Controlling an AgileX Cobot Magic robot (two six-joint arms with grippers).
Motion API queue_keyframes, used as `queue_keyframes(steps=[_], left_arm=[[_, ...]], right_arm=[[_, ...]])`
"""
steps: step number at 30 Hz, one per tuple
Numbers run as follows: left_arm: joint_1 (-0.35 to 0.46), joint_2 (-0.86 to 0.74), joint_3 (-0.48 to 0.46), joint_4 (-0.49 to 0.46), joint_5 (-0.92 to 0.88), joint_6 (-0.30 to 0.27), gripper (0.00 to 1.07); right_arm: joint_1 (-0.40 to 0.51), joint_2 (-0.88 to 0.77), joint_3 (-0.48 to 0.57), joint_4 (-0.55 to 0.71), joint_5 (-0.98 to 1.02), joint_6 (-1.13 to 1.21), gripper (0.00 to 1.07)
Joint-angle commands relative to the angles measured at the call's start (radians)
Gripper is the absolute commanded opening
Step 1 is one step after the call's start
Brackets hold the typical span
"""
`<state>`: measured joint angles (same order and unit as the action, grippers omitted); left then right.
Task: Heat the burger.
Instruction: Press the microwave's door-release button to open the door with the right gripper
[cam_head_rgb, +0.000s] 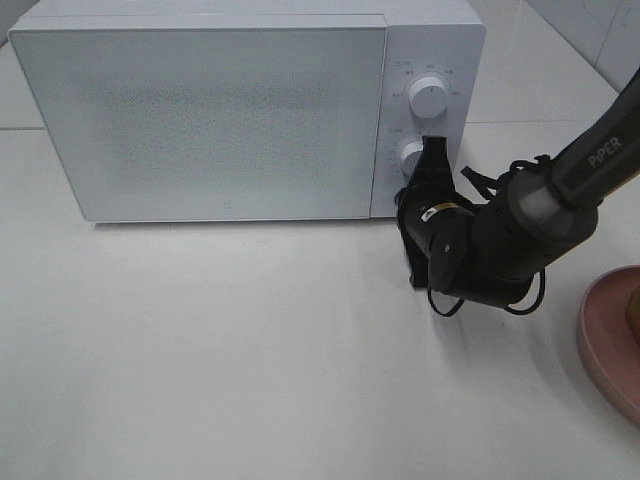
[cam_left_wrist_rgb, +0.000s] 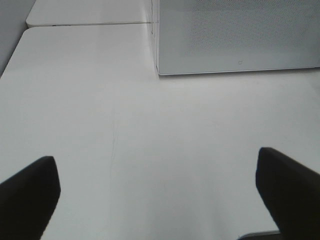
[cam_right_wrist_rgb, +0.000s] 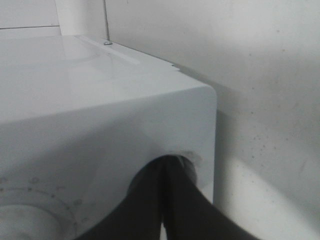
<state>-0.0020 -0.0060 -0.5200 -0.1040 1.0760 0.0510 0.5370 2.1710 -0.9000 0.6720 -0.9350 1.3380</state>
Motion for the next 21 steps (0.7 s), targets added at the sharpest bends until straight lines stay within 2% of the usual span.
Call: queue_keyframes(steps=[1, 16, 21], left_arm=[[0.001, -0.016, 0.004, -0.006, -0.01, -0.001, 1.0], [0.001, -0.016, 0.004, -0.006, -0.01, -0.001, 1.0], [0.001, -0.016, 0.004, -0.006, -0.01, -0.001, 1.0]], right_arm=[[-0.05, 0.012, -0.107, -0.085, -0.226, -0.009, 0.0], [-0.054, 0.018, -0.116, -0.08, -0.218, -0.01, 0.0], [-0.053, -0.005, -0.087, -0.067, -0.196, -0.019, 0.0]])
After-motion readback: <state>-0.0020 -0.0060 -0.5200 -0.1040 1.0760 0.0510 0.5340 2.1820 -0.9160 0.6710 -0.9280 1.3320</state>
